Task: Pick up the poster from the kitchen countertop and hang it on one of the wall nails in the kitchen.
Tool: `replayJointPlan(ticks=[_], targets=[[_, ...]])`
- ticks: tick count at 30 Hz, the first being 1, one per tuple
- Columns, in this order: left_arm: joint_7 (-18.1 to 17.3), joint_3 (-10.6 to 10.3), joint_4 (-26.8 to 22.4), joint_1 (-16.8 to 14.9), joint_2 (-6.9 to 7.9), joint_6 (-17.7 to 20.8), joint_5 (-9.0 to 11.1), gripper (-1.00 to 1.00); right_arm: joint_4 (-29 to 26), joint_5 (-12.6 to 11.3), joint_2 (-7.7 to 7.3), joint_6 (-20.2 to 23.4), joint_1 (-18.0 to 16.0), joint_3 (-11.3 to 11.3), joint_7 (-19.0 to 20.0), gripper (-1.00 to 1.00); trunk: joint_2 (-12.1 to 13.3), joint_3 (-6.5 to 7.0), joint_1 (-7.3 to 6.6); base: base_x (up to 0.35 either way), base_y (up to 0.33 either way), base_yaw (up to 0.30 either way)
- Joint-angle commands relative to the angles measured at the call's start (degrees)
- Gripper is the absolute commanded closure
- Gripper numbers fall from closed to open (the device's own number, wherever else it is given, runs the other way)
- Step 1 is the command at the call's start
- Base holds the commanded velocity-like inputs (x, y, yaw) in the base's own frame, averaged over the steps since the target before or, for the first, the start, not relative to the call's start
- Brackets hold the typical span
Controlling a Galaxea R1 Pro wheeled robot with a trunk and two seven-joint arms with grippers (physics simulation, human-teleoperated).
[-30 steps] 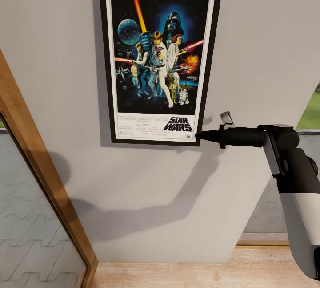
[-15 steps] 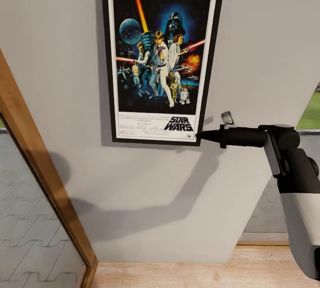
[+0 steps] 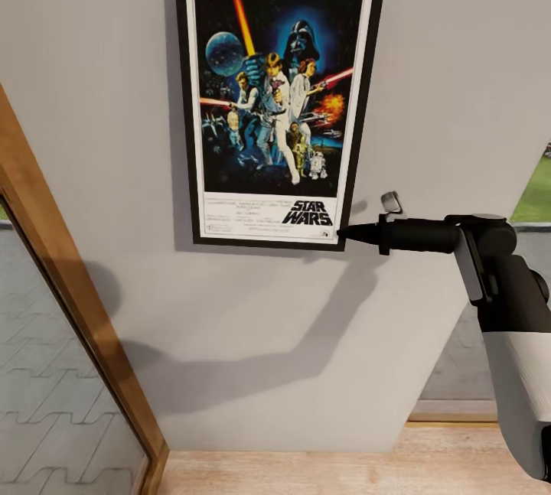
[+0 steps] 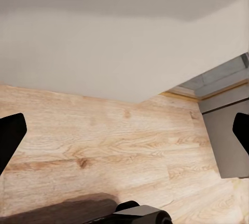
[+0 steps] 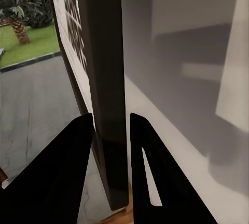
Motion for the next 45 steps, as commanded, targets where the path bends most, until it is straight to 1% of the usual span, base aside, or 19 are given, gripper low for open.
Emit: replayJointPlan(ticks=[1,10,11,27,33,39,45], targets=[[-0.2,0.2,0.1,-0.1,0.00,-0.3,-0.1,-1.00,0.0,-0.2,-0.02,0.4,-0.1,0.0,0.0,1.00,-0.1,-0.13,0.04,0.000,0.000,0.000],[-0.2,0.2,0.1,-0.1,0.20,-0.3,-0.2,-1.00,0.0,-0.2,-0.02,0.4,-0.1,0.0,0.0,1.00,-0.1,-0.13,0.04,0.096,0.000,0.000],[-0.2,0.2,0.1,-0.1,0.20,-0.3,-0.1,-1.00,0.0,-0.2,-0.02,0.4,-0.1,0.0,0.0,-1.00,-0.1,-0.13,0.04,0.026,0.000,0.000],[-0.2,0.2,0.1,-0.1,0.13,-0.3,-0.1,-1.00,0.0,-0.3,-0.08,0.4,-0.1,0.0,0.0,-1.00,-0.1,-0.13,0.04,0.002,-0.002,0.000],[-0.2,0.2,0.1,-0.1,0.12,-0.3,-0.2,-1.00,0.0,-0.3,-0.10,0.4,-0.1,0.0,0.0,-1.00,-0.1,-0.13,0.04,0.000,-0.146,0.000],[-0.2,0.2,0.1,-0.1,0.11,-0.3,-0.2,-1.00,0.0,-0.3,-0.11,0.4,-0.1,0.0,0.0,-1.00,-0.1,-0.13,0.04,-0.006,-0.042,0.000],[-0.2,0.2,0.1,-0.1,0.11,-0.4,-0.2,-1.00,0.0,-0.3,-0.06,0.4,-0.1,0.0,0.0,-1.00,-0.1,-0.13,0.04,-0.166,-0.159,0.000]])
